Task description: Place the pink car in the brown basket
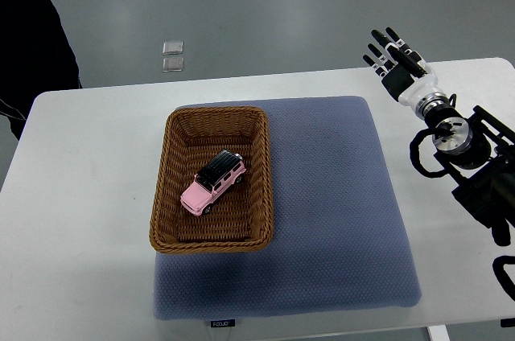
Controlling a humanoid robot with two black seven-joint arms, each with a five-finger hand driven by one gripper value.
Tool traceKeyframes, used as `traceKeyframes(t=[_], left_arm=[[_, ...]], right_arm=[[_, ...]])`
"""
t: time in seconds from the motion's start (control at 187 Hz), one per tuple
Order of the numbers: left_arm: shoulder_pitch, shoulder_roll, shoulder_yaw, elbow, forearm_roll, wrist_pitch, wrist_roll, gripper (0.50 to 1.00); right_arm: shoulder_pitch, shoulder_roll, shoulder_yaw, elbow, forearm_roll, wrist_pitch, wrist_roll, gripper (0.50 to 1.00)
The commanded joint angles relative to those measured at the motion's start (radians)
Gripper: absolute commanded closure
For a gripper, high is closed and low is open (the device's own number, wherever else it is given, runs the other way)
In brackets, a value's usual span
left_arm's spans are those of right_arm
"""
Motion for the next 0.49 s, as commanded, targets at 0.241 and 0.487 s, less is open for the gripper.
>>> traceKeyframes(t=[0.241, 0.487], left_arm=[[0.0, 0.0, 0.0, 0.001, 0.0, 0.0, 0.0, 0.5], [0.0, 0.0, 0.0, 0.001, 0.0, 0.0, 0.0, 0.5]], right_arm=[[-0.004, 0.006, -0.034, -0.001, -0.101, -0.008, 0.031, 0.589], [-0.004, 0.007, -0.031, -0.001, -0.172, -0.013, 0.042, 0.589]])
